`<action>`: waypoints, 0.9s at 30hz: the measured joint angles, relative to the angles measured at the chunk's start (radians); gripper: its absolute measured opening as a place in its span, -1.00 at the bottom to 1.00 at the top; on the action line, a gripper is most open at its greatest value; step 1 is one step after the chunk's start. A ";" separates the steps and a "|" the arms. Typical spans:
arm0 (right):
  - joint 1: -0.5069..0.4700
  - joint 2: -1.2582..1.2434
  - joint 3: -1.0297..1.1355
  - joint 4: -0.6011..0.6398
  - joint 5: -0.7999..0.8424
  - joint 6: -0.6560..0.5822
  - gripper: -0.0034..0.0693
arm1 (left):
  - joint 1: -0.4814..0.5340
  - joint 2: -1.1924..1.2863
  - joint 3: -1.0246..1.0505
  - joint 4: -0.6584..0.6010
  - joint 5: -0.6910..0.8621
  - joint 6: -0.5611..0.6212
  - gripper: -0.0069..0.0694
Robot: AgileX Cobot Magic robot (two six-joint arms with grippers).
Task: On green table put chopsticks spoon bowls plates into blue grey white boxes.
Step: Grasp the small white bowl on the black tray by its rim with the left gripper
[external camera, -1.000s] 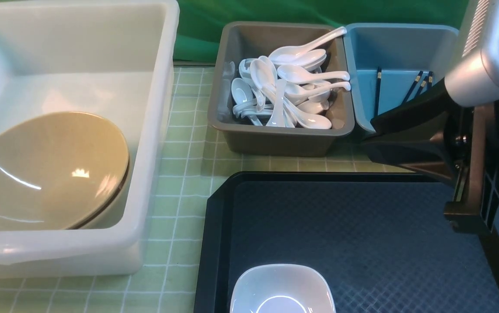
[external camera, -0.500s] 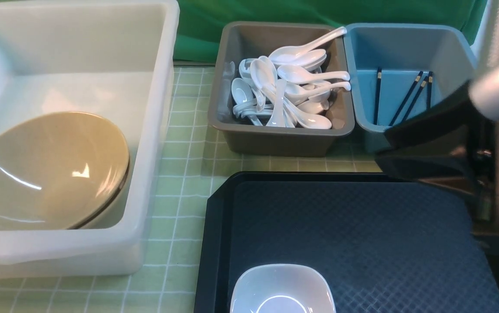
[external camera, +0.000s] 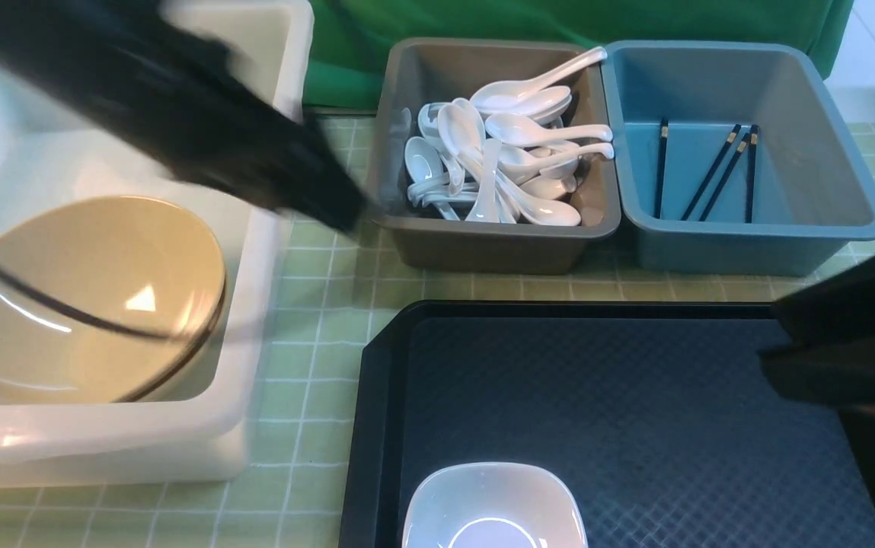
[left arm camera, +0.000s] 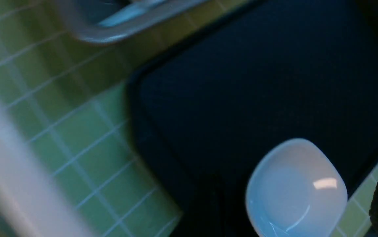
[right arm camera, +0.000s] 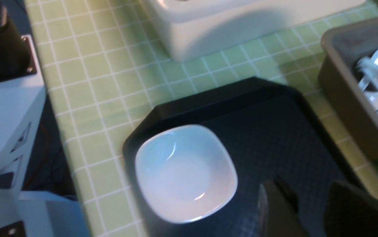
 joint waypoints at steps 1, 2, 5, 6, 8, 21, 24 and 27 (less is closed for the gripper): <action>0.000 0.000 0.000 0.000 0.008 0.001 -0.28 | -0.083 0.044 0.000 0.018 0.000 0.030 0.68; 0.000 0.000 0.000 0.000 0.016 0.002 -0.28 | -0.116 0.074 0.000 0.036 0.000 0.043 0.68; 0.000 0.000 0.000 0.000 0.035 0.004 -0.26 | -0.252 0.180 0.000 0.119 -0.002 0.063 0.64; 0.000 0.000 0.000 0.000 0.044 0.004 -0.26 | -0.286 0.216 0.000 0.154 -0.004 0.065 0.63; 0.000 0.000 0.000 0.000 0.060 0.004 -0.26 | -0.334 0.277 0.000 0.215 -0.008 0.068 0.63; 0.000 0.000 0.000 0.003 0.105 0.004 -0.26 | -0.406 0.483 -0.001 0.256 -0.023 0.026 0.33; 0.000 0.000 0.000 0.003 0.104 0.004 -0.26 | -0.406 0.487 -0.001 0.235 -0.023 0.025 0.03; 0.000 0.000 0.000 0.003 0.095 0.004 -0.26 | -0.406 0.490 -0.001 0.223 -0.023 0.030 -0.36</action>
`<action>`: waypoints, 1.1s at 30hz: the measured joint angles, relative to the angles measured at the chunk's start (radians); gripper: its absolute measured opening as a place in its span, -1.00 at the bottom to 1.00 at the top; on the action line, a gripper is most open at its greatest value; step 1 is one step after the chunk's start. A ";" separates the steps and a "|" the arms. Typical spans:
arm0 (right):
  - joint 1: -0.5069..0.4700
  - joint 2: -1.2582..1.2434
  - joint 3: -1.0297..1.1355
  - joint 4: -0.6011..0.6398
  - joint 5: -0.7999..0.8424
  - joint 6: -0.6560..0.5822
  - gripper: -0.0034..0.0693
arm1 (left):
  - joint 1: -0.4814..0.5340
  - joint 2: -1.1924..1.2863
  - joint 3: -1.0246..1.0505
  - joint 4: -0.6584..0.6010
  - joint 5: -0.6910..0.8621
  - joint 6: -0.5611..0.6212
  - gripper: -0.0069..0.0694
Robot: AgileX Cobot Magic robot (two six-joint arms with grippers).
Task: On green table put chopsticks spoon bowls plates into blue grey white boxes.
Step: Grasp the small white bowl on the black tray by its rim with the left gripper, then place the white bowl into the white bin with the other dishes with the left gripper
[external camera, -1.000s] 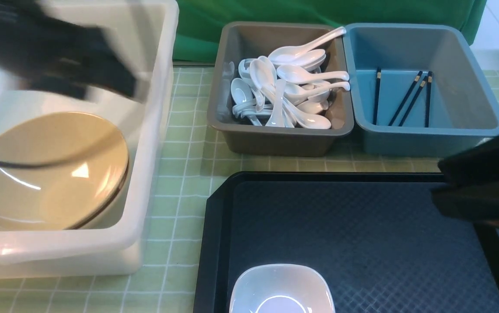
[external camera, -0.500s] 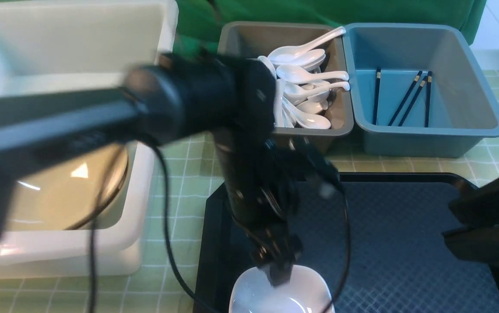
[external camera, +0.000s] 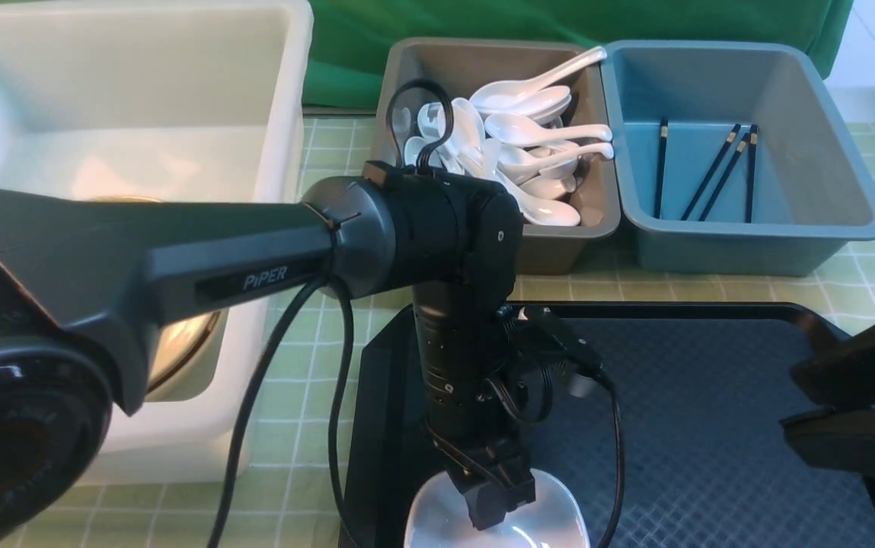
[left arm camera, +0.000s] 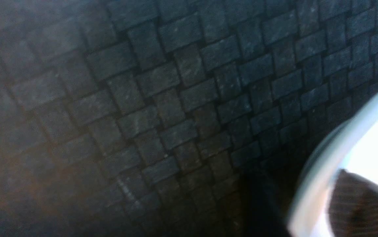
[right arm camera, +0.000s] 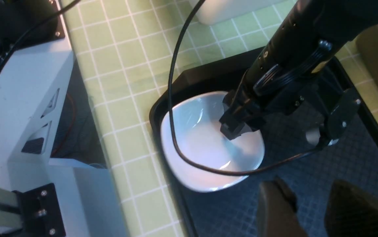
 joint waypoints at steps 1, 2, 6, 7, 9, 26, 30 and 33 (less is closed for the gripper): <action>0.000 0.000 0.000 0.000 -0.002 0.000 -0.26 | 0.001 0.000 0.000 -0.001 0.000 0.001 -0.52; 0.000 0.000 0.000 0.000 -0.003 0.000 -0.26 | 0.005 -0.001 0.000 -0.003 0.008 0.005 -0.64; 0.000 0.000 0.000 0.000 -0.009 0.000 -0.26 | 0.030 -0.031 0.000 -0.022 0.019 0.005 -0.74; 0.000 0.000 0.000 0.000 -0.012 0.000 -0.26 | 0.043 -0.050 0.000 -0.021 0.016 0.003 -0.77; 0.000 0.000 0.000 0.000 -0.023 -0.002 -0.26 | 0.082 -0.089 0.000 -0.013 0.008 -0.011 -0.78; 0.000 0.095 0.022 0.118 -0.221 -0.112 -0.26 | 0.982 -0.808 -0.001 0.061 0.038 -0.216 -0.78; 0.000 0.109 0.024 0.166 -0.212 -0.132 -0.26 | 1.152 -0.820 0.004 0.161 0.013 -0.313 -0.78; 0.000 0.110 0.024 0.202 -0.210 -0.137 -0.26 | 1.246 -0.759 0.017 0.291 -0.047 -0.443 -0.78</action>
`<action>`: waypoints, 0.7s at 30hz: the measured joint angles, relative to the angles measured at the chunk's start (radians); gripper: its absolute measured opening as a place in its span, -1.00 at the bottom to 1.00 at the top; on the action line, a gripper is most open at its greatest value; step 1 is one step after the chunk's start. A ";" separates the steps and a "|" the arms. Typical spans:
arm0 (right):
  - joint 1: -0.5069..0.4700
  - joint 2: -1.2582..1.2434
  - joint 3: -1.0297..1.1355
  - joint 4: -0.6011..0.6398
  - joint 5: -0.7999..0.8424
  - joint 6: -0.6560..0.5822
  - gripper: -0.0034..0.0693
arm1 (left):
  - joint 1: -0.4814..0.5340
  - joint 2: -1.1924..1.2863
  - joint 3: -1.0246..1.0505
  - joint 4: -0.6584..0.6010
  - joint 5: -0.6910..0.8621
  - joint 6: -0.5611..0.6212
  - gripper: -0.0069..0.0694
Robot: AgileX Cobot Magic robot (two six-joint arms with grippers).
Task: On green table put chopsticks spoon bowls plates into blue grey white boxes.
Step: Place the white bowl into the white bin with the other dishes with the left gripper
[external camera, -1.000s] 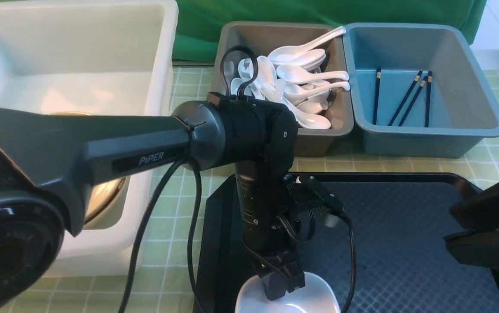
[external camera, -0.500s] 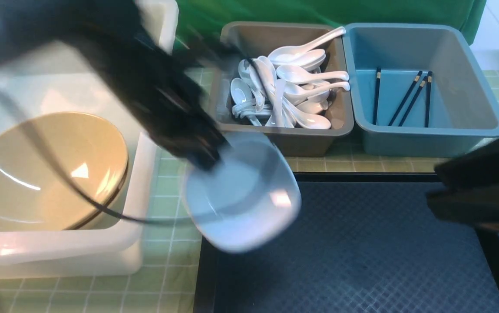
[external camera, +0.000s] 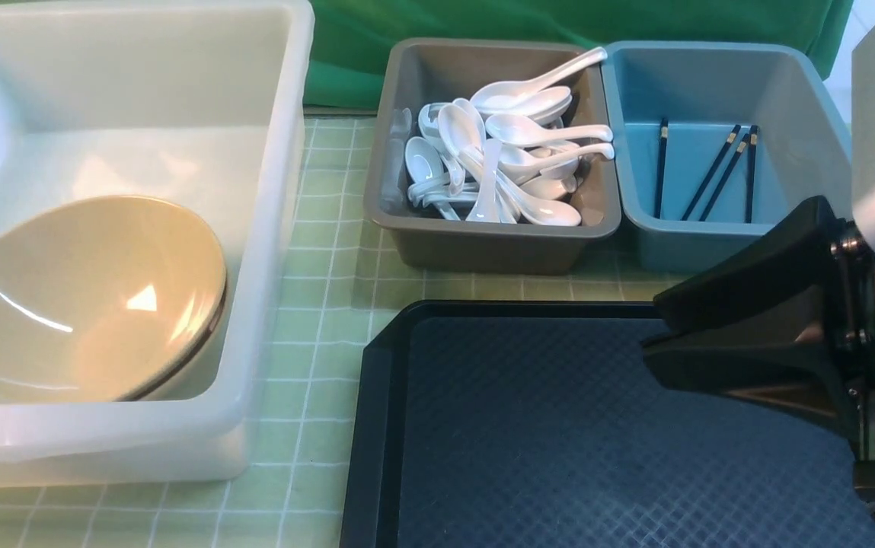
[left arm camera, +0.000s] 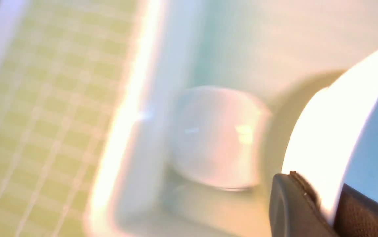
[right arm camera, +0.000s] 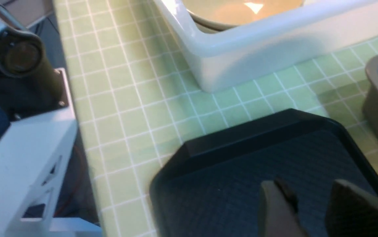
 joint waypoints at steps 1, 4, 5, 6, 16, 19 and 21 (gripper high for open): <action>0.000 0.000 0.000 0.003 0.000 0.000 -0.26 | 0.000 0.005 0.000 0.007 0.000 -0.009 -0.78; 0.000 0.000 0.000 0.021 0.004 -0.004 -0.26 | 0.020 0.095 0.006 0.101 -0.010 -0.136 -0.78; 0.000 0.000 0.000 0.023 0.008 -0.008 -0.26 | 0.021 0.128 0.006 0.115 -0.011 -0.158 -0.78; 0.000 0.000 0.000 0.027 0.011 -0.014 -0.26 | 0.021 0.150 0.006 0.125 -0.012 -0.171 -0.78; 0.000 0.000 0.000 0.038 0.024 -0.029 -0.26 | 0.021 0.347 0.007 0.127 -0.018 -0.208 -0.78; 0.000 0.000 0.000 0.038 0.024 -0.029 -0.26 | 0.021 0.366 0.007 0.122 -0.026 -0.208 -0.78; 0.000 0.000 0.000 0.039 0.024 -0.032 -0.26 | 0.021 0.393 0.007 0.119 -0.031 -0.209 -0.78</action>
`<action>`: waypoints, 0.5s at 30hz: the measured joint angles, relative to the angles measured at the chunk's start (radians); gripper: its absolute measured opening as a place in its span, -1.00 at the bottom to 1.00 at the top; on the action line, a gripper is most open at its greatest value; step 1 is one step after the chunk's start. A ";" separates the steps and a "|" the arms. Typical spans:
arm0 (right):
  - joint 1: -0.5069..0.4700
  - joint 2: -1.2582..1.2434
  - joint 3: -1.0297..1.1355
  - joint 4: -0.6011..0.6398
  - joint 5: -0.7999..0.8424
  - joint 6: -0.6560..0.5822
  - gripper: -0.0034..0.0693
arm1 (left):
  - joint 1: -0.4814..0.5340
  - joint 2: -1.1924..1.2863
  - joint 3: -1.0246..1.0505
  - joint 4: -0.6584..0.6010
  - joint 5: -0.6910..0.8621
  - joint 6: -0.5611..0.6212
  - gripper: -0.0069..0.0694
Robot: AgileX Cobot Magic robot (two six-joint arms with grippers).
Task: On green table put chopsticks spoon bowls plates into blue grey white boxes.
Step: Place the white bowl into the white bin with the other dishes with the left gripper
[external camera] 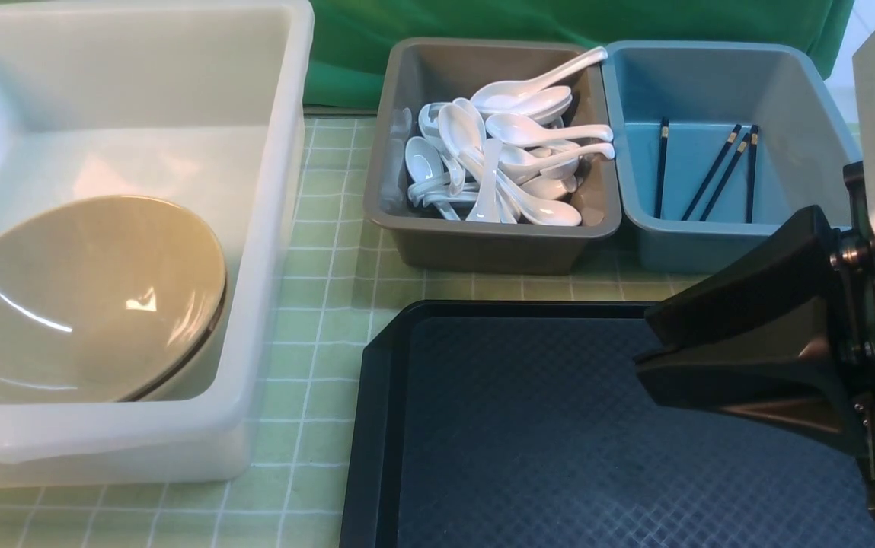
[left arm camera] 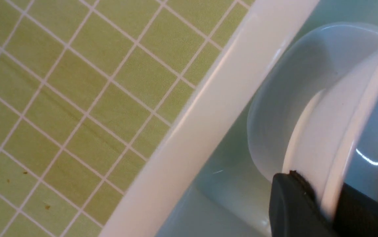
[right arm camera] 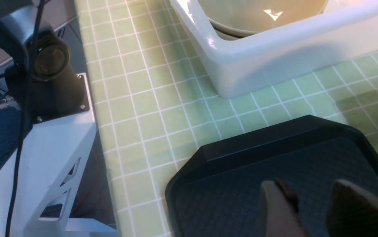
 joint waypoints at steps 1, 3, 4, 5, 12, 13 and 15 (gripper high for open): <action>0.000 0.000 0.000 -0.001 0.000 -0.005 -0.26 | 0.000 0.012 0.001 -0.004 0.000 0.000 -0.78; 0.000 0.000 0.000 0.000 -0.001 -0.021 -0.26 | 0.000 0.035 0.017 -0.021 -0.015 0.000 -0.78; 0.000 0.000 0.000 0.000 -0.002 -0.026 -0.26 | 0.000 0.042 0.029 -0.027 -0.028 0.000 -0.78; 0.000 0.000 0.000 0.000 -0.002 -0.027 -0.26 | 0.000 0.046 0.035 -0.029 -0.033 0.000 -0.78; 0.000 0.000 0.000 0.000 -0.020 -0.040 -0.26 | 0.000 0.055 0.120 -0.007 -0.110 -0.081 -0.70; 0.000 0.000 0.000 0.000 -0.020 -0.040 -0.26 | 0.000 0.055 0.120 -0.004 -0.110 -0.086 -0.68; 0.000 0.000 0.000 0.001 -0.020 -0.040 -0.26 | 0.000 0.055 0.123 0.005 -0.110 -0.104 -0.59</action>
